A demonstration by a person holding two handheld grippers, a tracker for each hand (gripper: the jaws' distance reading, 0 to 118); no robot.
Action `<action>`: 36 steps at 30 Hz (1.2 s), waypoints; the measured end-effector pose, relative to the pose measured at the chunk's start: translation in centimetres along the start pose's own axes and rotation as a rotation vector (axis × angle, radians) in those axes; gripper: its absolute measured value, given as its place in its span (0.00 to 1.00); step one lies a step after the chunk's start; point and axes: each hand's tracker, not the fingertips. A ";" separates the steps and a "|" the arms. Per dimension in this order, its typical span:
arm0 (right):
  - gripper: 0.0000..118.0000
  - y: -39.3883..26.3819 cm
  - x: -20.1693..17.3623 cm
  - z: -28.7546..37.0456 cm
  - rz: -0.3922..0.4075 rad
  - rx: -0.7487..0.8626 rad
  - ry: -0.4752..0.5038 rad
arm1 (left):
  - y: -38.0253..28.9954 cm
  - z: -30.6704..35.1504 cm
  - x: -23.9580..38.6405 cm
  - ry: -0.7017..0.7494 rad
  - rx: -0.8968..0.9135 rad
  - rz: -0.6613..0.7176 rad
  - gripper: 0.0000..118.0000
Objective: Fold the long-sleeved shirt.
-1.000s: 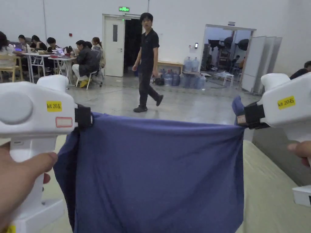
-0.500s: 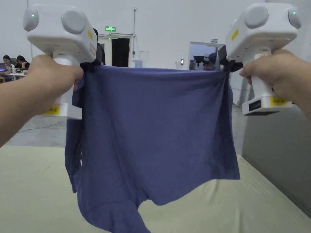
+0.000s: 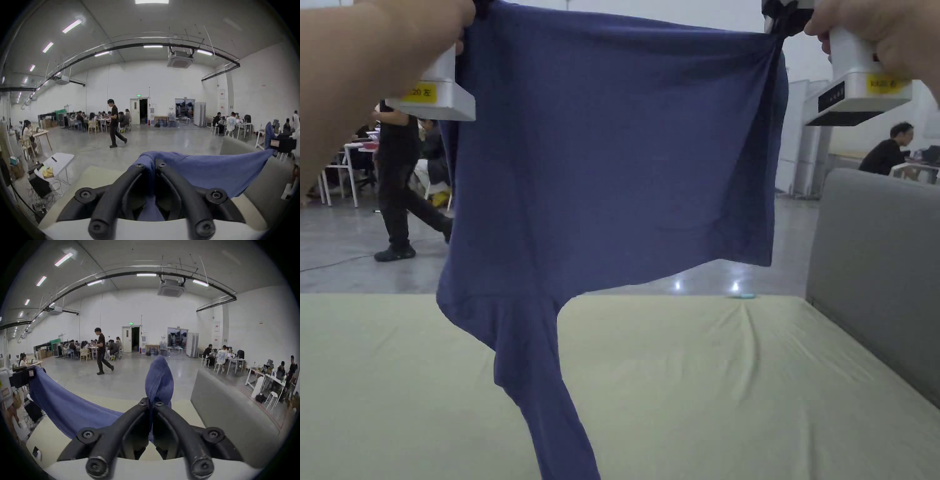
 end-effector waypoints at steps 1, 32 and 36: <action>0.00 -1.7 0.2 -1.1 -0.014 -0.029 0.019 | -1.6 -0.8 0.2 -0.003 -0.040 -0.012 0.01; 0.00 -60.4 1.8 17.4 0.230 -0.750 0.220 | -52.2 27.2 -3.9 -0.243 -0.843 -0.066 0.01; 0.00 -64.1 2.3 19.3 0.228 -0.836 0.218 | -55.7 29.9 -3.7 -0.260 -0.929 -0.117 0.01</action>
